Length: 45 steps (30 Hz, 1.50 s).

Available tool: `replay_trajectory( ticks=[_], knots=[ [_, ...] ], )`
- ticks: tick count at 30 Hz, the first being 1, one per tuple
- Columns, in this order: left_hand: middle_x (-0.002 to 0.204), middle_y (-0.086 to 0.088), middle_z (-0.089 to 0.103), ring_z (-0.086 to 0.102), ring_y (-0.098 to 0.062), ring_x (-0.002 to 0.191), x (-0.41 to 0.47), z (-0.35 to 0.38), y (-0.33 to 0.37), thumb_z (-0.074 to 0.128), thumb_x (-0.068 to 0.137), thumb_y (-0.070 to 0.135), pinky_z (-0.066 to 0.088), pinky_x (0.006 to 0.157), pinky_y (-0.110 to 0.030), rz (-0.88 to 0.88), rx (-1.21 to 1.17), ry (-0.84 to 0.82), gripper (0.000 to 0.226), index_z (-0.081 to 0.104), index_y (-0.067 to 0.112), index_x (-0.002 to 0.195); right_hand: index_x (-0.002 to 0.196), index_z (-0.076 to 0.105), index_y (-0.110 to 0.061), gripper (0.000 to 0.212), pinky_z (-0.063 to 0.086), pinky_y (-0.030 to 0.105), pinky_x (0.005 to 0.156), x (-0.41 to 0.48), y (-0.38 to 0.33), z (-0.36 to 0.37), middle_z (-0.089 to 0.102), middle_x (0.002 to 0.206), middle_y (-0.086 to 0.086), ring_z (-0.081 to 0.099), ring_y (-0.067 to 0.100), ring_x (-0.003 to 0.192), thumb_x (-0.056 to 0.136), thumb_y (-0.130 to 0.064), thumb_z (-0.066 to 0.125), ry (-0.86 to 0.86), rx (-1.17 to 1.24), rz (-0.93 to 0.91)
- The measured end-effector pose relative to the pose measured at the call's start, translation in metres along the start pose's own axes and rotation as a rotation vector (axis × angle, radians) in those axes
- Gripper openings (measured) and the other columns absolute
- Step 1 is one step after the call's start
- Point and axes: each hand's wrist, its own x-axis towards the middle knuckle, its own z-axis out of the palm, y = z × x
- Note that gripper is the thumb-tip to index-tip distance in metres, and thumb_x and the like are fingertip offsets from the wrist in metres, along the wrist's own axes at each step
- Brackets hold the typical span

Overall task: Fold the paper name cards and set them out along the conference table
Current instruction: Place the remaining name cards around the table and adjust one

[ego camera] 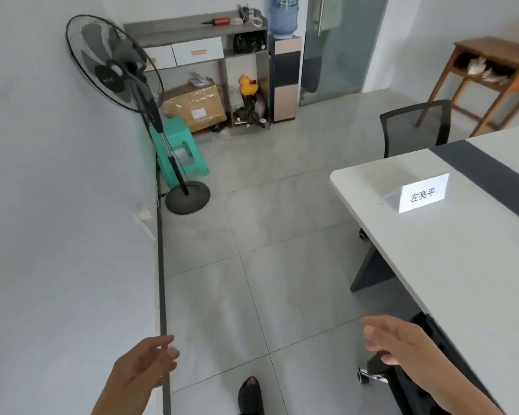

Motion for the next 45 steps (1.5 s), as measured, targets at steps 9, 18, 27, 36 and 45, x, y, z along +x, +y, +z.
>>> replay_trajectory(
  ticks=[9, 18, 27, 36, 45],
  knots=[
    [0.091, -0.005, 0.076, 0.071, -0.019, 0.087, 0.189, 0.080, 0.168, 0.063, 0.089, 0.014, 0.053, 0.081, -0.036, 0.197, 0.164, -0.374, 0.014, 0.070, 0.021, 0.100, 0.103, 0.069, -0.027, 0.015, 0.053, 0.027, 0.073, 0.091, -0.058, -0.020, 0.077, 0.088, -0.006, 0.071, 0.006, 0.081, 0.090, -0.026, 0.062, 0.230, 0.180, 0.100],
    [0.093, 0.000, 0.076, 0.071, -0.019, 0.090, 0.324, 0.218, 0.257, 0.072, 0.080, 0.032, 0.052, 0.079, -0.032, 0.197, 0.343, -0.646, 0.023, 0.069, 0.023, 0.101, 0.107, 0.068, -0.015, 0.018, 0.050, 0.035, 0.073, 0.241, -0.062, -0.107, 0.074, 0.092, 0.007, 0.068, 0.021, 0.083, 0.090, -0.019, 0.063, 0.466, 0.377, 0.240],
    [0.089, -0.003, 0.077, 0.072, -0.018, 0.086, 0.429, 0.300, 0.343, 0.077, 0.070, 0.044, 0.054, 0.080, -0.038, 0.188, 0.441, -0.712, 0.039, 0.069, 0.020, 0.100, 0.139, 0.044, -0.020, 0.063, 0.047, 0.039, 0.092, 0.389, -0.070, -0.170, 0.057, 0.134, 0.007, 0.057, 0.027, 0.115, 0.084, -0.039, 0.068, 0.823, 0.411, 0.442],
    [0.092, -0.001, 0.076, 0.072, -0.016, 0.088, 0.544, 0.390, 0.407, 0.070, 0.080, 0.031, 0.053, 0.083, -0.038, 0.202, 0.652, -0.949, 0.021, 0.069, 0.024, 0.100, 0.144, 0.030, -0.019, 0.089, 0.038, 0.050, 0.104, 0.477, -0.066, -0.176, 0.047, 0.143, 0.009, 0.042, 0.028, 0.132, 0.074, -0.061, 0.066, 1.080, 0.359, 0.684],
    [0.093, 0.009, 0.076, 0.071, -0.009, 0.088, 0.612, 0.485, 0.466, 0.064, 0.066, 0.048, 0.051, 0.091, -0.039, 0.308, 0.790, -1.175, 0.040, 0.067, 0.031, 0.102, 0.125, 0.051, -0.016, 0.051, 0.046, 0.038, 0.076, 0.496, -0.086, -0.169, 0.065, 0.117, 0.011, 0.058, 0.032, 0.098, 0.086, -0.047, 0.057, 1.382, 0.421, 0.796]
  ],
)
